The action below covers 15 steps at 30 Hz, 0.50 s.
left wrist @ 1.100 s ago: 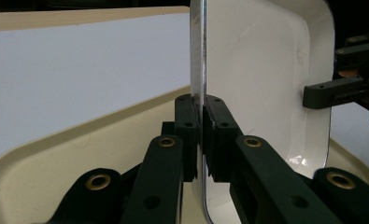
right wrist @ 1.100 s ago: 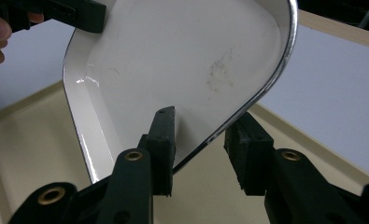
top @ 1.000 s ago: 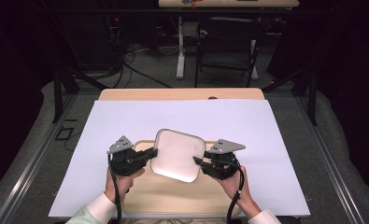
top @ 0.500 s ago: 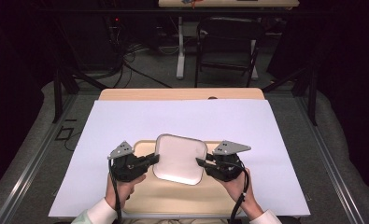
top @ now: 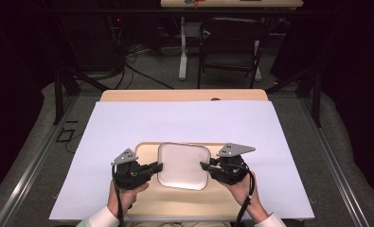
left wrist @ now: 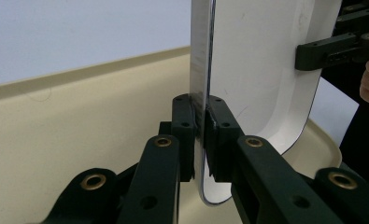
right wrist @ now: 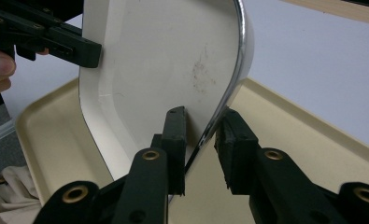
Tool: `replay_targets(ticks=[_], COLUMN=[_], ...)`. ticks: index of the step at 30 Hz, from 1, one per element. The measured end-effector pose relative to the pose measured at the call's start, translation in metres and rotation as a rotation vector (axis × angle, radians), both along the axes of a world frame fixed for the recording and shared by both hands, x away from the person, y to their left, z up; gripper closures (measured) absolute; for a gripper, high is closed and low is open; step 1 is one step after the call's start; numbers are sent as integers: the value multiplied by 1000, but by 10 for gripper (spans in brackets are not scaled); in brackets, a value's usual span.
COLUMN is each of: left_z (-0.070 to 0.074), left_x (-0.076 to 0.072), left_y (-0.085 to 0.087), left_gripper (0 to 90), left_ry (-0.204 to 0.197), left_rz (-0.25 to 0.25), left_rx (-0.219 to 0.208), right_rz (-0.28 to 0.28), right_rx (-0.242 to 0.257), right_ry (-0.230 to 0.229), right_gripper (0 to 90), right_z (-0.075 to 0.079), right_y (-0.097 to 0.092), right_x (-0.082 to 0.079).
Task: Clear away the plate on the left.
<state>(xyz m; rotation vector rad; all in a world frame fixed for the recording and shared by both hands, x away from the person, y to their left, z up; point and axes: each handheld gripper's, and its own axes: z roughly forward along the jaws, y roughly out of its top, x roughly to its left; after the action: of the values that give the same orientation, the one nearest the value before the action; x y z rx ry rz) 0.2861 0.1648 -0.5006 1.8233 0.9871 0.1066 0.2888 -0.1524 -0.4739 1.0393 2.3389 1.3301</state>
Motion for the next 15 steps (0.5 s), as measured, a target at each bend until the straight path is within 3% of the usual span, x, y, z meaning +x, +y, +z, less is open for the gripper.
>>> replay_targets(ticks=[7, 15], left_z=[-4, -15], left_x=[-2, 2], left_y=[0, 2], left_gripper=[830, 832], left_ry=[26, 124], left_rz=[0, 12], left_rx=[15, 29], right_rz=[12, 23], right_rx=[-1, -12], right_ry=[39, 96], right_gripper=[744, 751], right_z=[-4, -14], right_y=[0, 3], right_x=[4, 12])
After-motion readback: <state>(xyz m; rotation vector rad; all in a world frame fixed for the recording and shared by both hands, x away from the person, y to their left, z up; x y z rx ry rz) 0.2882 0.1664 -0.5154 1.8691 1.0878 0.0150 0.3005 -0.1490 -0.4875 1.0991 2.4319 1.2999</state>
